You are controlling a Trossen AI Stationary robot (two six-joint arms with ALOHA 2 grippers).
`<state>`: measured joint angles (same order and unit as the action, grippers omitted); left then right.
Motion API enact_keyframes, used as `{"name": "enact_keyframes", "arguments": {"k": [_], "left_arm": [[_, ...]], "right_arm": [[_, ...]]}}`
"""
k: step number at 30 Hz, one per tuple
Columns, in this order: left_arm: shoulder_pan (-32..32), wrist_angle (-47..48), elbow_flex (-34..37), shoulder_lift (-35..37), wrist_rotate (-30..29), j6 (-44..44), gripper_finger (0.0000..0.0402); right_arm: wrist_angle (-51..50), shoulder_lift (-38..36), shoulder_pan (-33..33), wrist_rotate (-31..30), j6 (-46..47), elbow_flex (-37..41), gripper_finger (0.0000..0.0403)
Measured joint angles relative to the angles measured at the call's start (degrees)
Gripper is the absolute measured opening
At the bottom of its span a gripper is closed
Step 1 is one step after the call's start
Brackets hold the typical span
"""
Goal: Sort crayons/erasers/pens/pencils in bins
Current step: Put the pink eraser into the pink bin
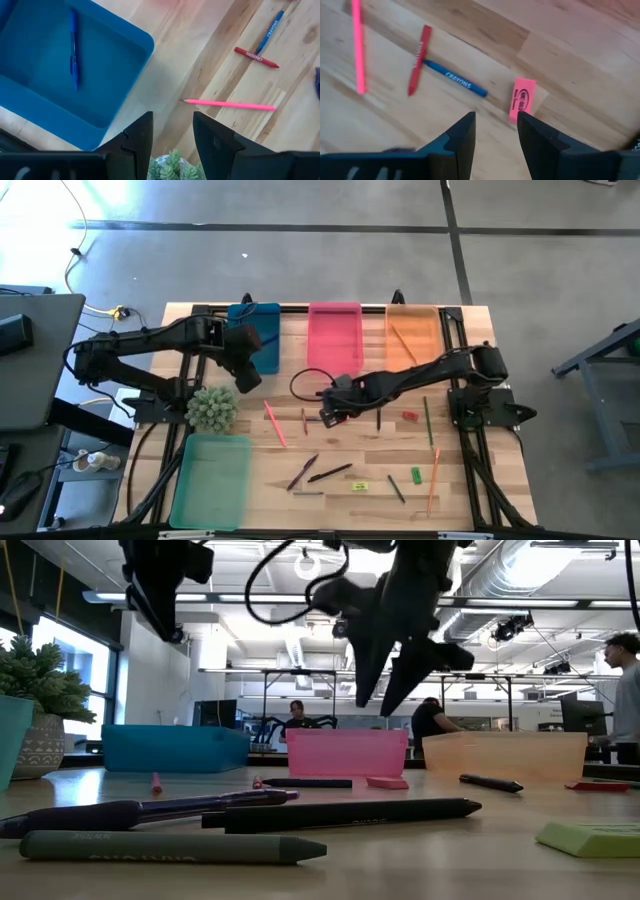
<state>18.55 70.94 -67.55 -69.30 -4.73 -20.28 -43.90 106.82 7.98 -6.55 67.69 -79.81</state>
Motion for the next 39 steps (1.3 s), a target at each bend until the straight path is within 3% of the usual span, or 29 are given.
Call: {"name": "enact_keyframes", "arguments": {"k": [10, 24, 39], "left_arm": [[0.71, -0.09, -0.02, 0.0, -0.33, 2.52, 0.0127], [0.71, -0.26, -0.02, 0.0, -0.47, 3.39, 0.0127], [0.71, -0.35, -0.04, 0.01, -0.46, 4.05, 0.0127]], "right_arm": [[-0.36, 3.57, -0.01, -0.71, 5.68, 0.04, 0.0138], [-1.57, 4.97, -0.1, -3.98, 5.82, 0.07, 0.0138], [0.2, 9.64, -0.1, -1.61, 5.61, 0.07, 0.0138]]}}
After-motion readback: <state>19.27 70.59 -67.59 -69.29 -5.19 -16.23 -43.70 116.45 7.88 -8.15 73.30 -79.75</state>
